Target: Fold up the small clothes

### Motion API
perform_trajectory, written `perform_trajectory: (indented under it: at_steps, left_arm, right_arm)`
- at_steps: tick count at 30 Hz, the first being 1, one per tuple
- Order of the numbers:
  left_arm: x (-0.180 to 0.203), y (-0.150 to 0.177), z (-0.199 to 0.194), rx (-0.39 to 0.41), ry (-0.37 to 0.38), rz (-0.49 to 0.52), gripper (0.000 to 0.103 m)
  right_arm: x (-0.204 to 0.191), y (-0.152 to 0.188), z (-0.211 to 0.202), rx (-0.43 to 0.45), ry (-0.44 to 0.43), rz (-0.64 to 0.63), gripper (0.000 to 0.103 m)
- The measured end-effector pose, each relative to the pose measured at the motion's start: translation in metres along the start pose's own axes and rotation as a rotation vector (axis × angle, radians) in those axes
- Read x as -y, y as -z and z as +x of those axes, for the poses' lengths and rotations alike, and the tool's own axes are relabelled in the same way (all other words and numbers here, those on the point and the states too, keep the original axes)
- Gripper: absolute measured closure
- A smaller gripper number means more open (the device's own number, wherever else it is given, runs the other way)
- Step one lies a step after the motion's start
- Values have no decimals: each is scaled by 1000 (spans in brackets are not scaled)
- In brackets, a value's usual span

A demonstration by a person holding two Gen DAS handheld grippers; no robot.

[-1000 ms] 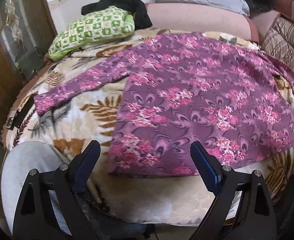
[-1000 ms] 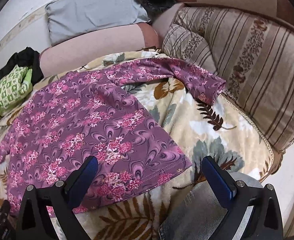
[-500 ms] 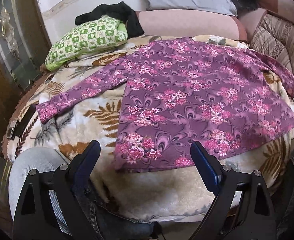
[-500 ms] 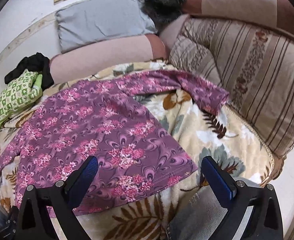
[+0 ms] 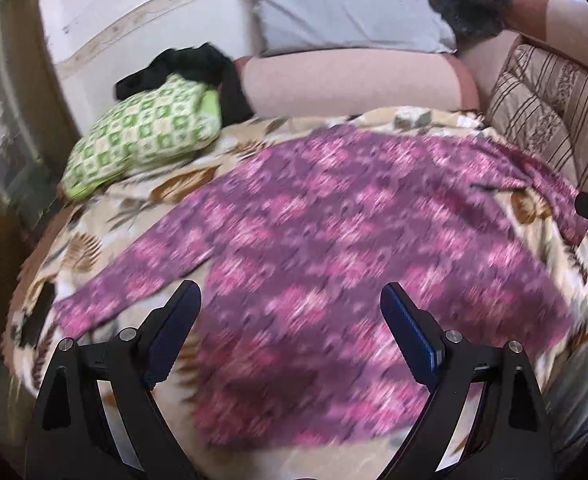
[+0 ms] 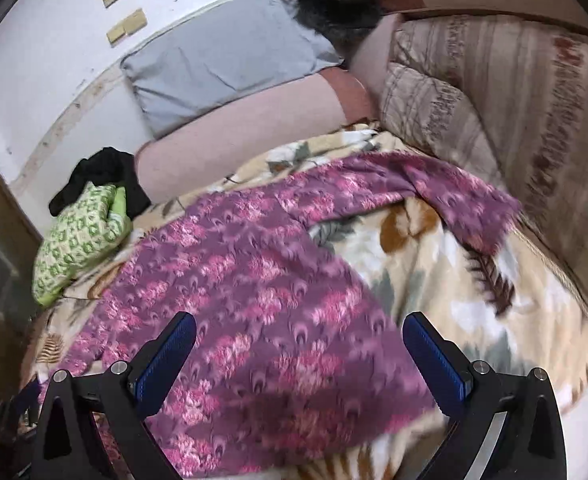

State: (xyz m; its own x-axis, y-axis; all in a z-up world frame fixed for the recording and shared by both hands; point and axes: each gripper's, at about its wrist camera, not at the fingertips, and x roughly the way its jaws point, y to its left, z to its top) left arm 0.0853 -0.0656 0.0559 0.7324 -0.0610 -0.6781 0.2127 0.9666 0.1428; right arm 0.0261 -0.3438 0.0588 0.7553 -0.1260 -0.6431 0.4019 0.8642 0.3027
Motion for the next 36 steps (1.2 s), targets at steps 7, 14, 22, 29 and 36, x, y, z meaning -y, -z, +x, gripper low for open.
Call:
perform_trajectory:
  at_steps: [7, 14, 22, 29, 36]
  left_arm:
    - [56, -42, 45, -45, 120, 23, 11]
    - [93, -35, 80, -96, 240, 85, 11]
    - [52, -18, 122, -214, 309, -34, 11]
    - [20, -14, 134, -295, 374, -179, 11]
    - [-3, -18, 130, -284, 381, -282, 11]
  right_arm:
    - [115, -82, 71, -18, 239, 286, 1]
    - [207, -73, 109, -118, 334, 427, 12]
    - [246, -74, 145, -163, 351, 536, 24]
    - [241, -68, 136, -104, 310, 567, 93]
    - [157, -82, 72, 167, 208, 325, 97]
